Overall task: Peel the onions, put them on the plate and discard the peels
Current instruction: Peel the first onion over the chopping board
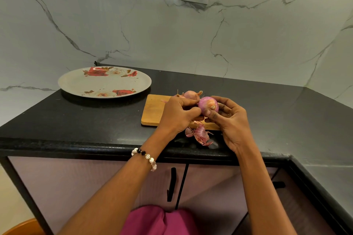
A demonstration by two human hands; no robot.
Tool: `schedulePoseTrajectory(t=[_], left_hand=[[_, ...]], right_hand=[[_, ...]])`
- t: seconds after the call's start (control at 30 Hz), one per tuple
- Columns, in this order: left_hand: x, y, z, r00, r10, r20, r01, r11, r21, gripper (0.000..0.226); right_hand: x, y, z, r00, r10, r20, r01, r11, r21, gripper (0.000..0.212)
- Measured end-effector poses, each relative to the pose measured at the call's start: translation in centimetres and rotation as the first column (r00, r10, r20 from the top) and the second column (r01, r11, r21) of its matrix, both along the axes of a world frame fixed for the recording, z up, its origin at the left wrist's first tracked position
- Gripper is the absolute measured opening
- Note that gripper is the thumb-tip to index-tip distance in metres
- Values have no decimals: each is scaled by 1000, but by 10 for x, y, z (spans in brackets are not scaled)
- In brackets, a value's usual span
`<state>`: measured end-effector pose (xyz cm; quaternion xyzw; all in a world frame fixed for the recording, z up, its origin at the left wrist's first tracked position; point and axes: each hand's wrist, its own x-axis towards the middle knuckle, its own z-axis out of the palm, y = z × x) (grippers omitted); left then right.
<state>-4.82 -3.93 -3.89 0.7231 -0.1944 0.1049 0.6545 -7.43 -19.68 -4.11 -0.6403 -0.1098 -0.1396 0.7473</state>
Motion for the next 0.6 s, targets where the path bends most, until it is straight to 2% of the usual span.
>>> schedulePoseTrajectory(t=[0.13,0.27,0.5,0.6], left_hand=[[4,1,-2,999,36,5,-36,999,33,31],[2,2,0,998,57,-27,-58,996,-61,28],[-1,1,3,991,7,-136,-34,980,-198,16],[-4,1,3,990,-32,-139,8,985,-172,24]], right_hand=[[1,0,-1,1000,-5,18,6,999,-52,54],[1,1,-2,998,13,56,-9,997,-70,52],[2,1,-1,1000,9,30,-10,1000,29,49],[3,1,-1,998,-39,45,39,999,-5,53]])
